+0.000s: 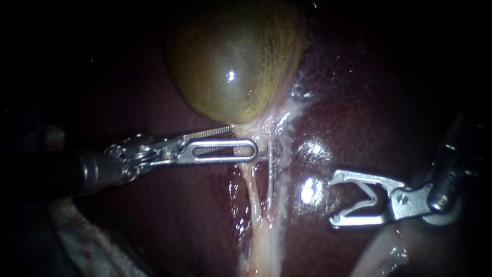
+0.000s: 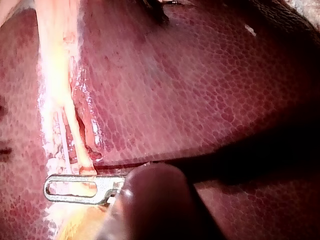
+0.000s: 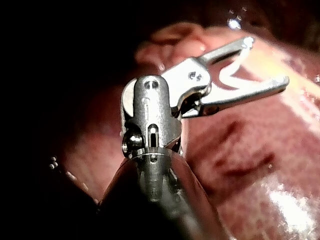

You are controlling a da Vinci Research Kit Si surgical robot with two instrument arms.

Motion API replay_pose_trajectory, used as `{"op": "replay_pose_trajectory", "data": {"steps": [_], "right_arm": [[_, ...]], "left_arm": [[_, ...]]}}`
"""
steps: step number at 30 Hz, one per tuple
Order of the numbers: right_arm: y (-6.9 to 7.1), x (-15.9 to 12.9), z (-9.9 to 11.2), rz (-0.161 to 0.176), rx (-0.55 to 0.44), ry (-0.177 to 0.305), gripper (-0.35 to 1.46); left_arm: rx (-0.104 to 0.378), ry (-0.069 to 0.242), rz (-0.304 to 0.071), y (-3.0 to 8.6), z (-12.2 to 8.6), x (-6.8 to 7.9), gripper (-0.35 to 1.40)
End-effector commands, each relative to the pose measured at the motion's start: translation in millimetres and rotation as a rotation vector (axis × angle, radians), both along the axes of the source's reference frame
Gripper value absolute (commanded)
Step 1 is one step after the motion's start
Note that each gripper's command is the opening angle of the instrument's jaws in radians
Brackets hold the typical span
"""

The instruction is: Grabbing gallbladder

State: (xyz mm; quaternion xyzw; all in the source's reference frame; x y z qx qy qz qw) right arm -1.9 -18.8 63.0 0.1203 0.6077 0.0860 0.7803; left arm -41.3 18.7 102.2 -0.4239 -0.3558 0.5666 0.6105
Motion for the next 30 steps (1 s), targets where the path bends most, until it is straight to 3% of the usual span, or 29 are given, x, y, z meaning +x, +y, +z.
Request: {"op": "replay_pose_trajectory", "data": {"steps": [1,8,13,18,26,30], "right_arm": [[0.0,0.0,0.0,0.0,0.0,0.0,0.6],[0.0,0.1,0.0,0.0,0.0,0.0,0.6],[0.0,0.1,0.0,0.0,0.0,0.0,0.6],[0.0,0.1,0.0,0.0,0.0,0.0,0.6],[0.0,0.1,0.0,0.0,0.0,0.0,0.6],[0.0,0.1,0.0,0.0,0.0,0.0,0.6]], "left_arm": [[0.003,0.0,-0.002,0.1,0.1,-0.2,0.74],[0.03,0.001,-0.023,0.2,0.2,-1.4,0.51],[0.074,0.001,-0.039,0.3,0.1,-1.3,0.34],[0.116,0.011,-0.047,0.2,0.0,-0.8,-0.08],[0.12,0.012,-0.042,0.5,-0.4,0.2,-0.33],[0.12,0.015,-0.042,0.4,-0.4,0.2,-0.35]]}}
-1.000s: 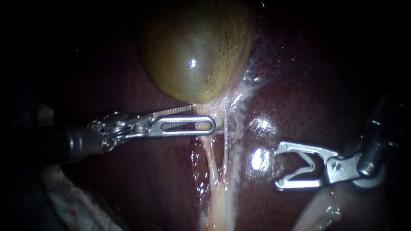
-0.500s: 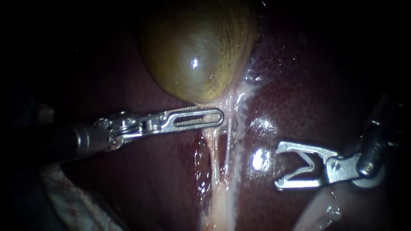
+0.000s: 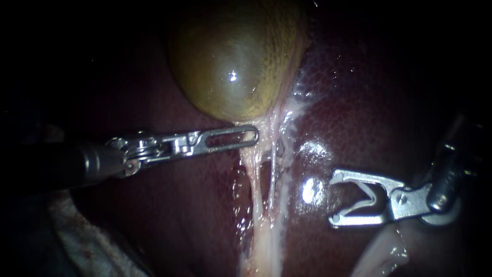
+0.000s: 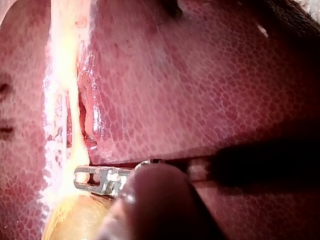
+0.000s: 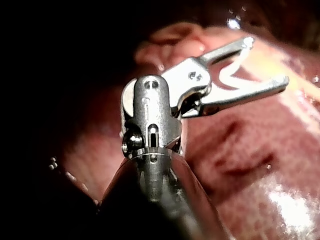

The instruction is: Grabbing gallbladder

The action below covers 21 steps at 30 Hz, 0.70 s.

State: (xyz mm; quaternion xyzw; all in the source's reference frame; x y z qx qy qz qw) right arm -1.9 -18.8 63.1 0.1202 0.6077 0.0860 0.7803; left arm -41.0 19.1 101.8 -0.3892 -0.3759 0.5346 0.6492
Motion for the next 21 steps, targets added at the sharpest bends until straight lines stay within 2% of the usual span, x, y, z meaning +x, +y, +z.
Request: {"op": "replay_pose_trajectory", "data": {"steps": [1,21], "right_arm": [[0.0,0.0,0.0,0.002,0.006,0.0,0.6],[0.0,0.0,0.0,0.002,0.006,0.0,0.6]], "left_arm": [[-0.001,0.0,-0.001,0.0,0.0,0.0,-0.35],[0.006,0.002,-0.003,-0.2,-0.1,0.0,-0.35]]}}
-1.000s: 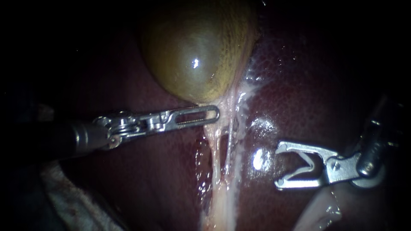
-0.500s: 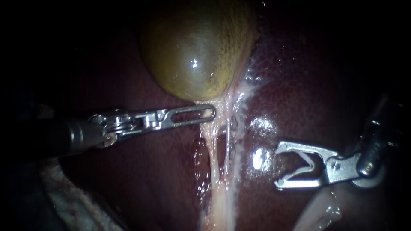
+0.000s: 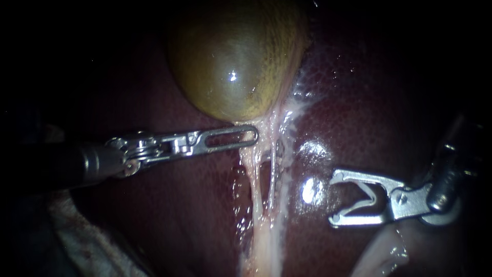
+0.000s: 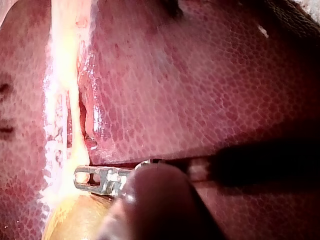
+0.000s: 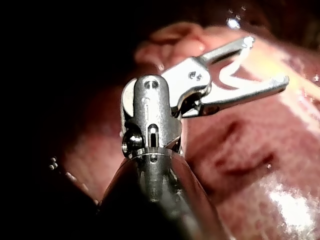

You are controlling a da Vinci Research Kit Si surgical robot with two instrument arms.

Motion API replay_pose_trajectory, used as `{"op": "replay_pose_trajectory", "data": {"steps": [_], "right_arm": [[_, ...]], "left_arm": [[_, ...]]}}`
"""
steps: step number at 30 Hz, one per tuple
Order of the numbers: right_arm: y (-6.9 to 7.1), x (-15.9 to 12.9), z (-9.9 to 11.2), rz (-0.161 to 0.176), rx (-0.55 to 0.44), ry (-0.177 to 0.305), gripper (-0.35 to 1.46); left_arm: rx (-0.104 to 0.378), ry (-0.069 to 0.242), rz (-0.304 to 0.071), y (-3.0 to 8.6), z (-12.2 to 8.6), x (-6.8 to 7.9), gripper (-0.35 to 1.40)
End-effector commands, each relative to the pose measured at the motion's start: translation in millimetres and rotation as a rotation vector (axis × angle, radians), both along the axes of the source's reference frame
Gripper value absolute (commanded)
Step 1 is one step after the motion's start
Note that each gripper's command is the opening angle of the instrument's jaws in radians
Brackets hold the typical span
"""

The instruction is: Grabbing gallbladder

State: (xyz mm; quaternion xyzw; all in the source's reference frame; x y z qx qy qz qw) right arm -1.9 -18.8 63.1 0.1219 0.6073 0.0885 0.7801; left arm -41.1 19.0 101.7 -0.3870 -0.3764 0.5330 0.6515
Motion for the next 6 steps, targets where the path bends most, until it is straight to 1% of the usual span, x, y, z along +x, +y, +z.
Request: {"op": "replay_pose_trajectory", "data": {"steps": [1,6], "right_arm": [[0.0,0.0,0.0,0.0,0.0,0.0,0.6],[0.0,0.0,0.0,0.0,0.0,0.0,0.6]], "left_arm": [[-0.001,0.0,0.0,0.0,0.0,0.0,-0.35],[0.0,0.0,-0.001,0.0,0.0,0.0,-0.35]]}}
